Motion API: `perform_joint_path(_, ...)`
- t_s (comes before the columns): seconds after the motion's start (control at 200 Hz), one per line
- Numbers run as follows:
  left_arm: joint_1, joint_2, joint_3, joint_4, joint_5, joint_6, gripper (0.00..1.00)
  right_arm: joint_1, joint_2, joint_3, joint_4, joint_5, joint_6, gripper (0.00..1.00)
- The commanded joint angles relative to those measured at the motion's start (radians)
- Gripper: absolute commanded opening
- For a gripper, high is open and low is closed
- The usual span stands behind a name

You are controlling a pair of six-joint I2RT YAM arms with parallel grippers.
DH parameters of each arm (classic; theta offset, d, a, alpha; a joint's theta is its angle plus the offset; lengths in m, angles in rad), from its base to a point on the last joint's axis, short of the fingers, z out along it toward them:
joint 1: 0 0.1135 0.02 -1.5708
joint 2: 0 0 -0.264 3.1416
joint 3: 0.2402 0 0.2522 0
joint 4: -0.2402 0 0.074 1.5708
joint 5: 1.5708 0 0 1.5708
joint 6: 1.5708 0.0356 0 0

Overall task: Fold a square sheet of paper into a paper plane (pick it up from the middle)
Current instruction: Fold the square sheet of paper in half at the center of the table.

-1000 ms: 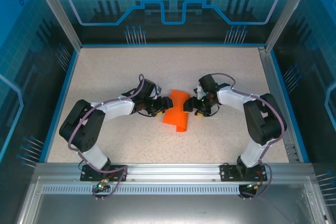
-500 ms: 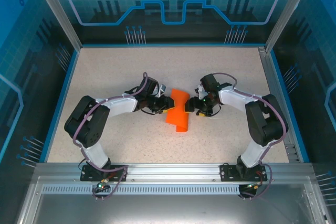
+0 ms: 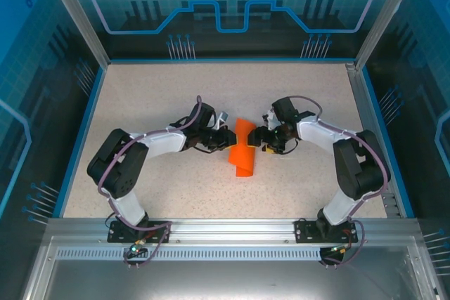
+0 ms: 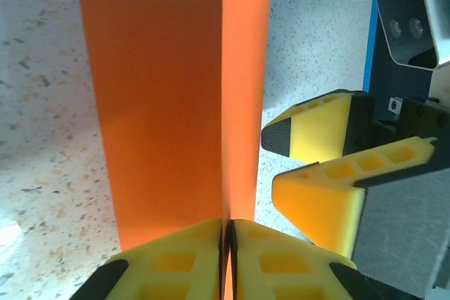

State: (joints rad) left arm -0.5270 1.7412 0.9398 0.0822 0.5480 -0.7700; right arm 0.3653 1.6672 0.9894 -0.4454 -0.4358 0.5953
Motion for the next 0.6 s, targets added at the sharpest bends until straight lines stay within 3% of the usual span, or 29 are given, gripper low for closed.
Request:
perform_joint_path(0.0,-0.013,0.019,-0.002,0.039,0.017,-0.027,0.13,-0.014,-0.014,-0.023,0.073,-0.066,0.050,0.73)
perform_joint_path(0.19,-0.025,0.030,0.001,0.047,0.010,-0.043,0.14,-0.012,0.050,-0.017,0.094,-0.089,0.052,0.73)
perform_joint_path(0.335,-0.034,0.029,-0.009,0.050,-0.003,-0.054,0.16,-0.012,0.061,-0.002,0.037,-0.035,0.012,0.72)
perform_joint_path(0.595,-0.040,-0.059,-0.037,-0.012,-0.095,-0.028,0.41,-0.023,0.056,-0.009,-0.032,0.014,-0.067,0.70)
